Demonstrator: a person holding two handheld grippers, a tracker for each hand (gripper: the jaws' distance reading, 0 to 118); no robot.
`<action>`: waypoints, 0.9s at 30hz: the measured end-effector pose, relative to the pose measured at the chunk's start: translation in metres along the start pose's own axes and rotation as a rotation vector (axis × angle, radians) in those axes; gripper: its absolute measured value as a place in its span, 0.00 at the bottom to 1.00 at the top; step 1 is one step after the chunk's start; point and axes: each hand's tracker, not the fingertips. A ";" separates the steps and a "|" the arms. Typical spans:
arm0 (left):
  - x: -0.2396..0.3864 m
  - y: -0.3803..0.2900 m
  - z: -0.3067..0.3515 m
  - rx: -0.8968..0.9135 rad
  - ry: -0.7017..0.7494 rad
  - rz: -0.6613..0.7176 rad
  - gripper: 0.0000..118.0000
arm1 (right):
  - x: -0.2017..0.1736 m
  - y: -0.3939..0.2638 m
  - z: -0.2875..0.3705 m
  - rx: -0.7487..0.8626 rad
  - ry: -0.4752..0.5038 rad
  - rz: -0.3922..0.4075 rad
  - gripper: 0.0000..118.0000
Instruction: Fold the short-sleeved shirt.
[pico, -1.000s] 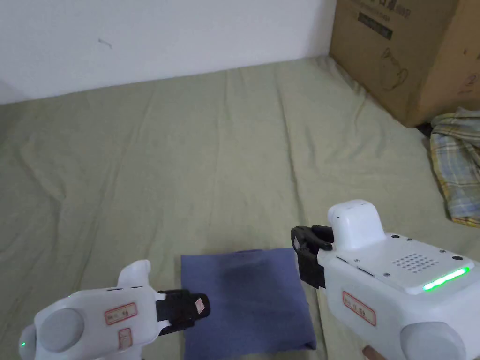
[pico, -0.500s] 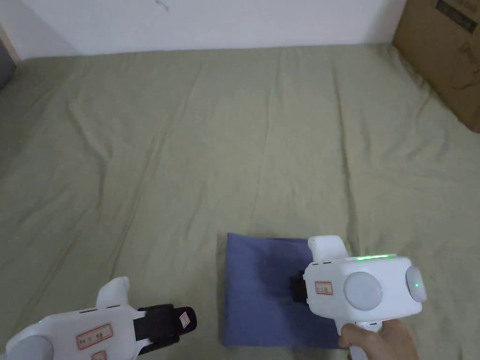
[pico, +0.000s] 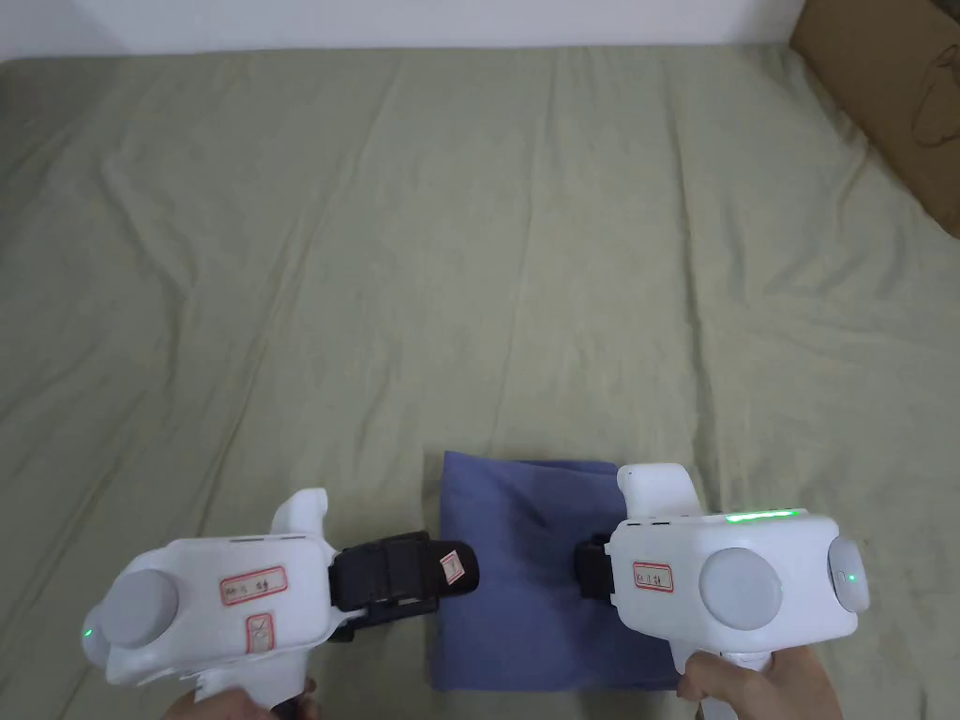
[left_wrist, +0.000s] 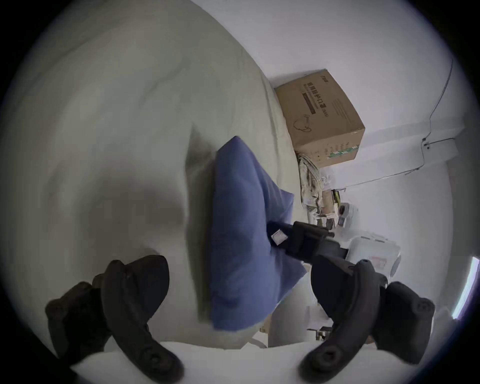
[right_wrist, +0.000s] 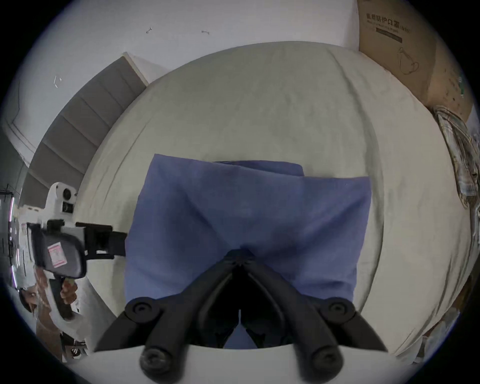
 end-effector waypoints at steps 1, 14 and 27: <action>-0.001 0.005 -0.010 -0.014 -0.004 -0.003 0.95 | 0.000 0.000 0.000 0.000 0.001 -0.001 0.00; -0.003 0.001 -0.058 0.001 0.072 0.008 0.21 | 0.006 -0.002 0.001 0.007 0.025 -0.028 0.00; -0.011 0.042 0.047 0.015 0.200 -0.102 0.21 | -0.028 0.021 0.069 0.254 0.057 -0.012 0.00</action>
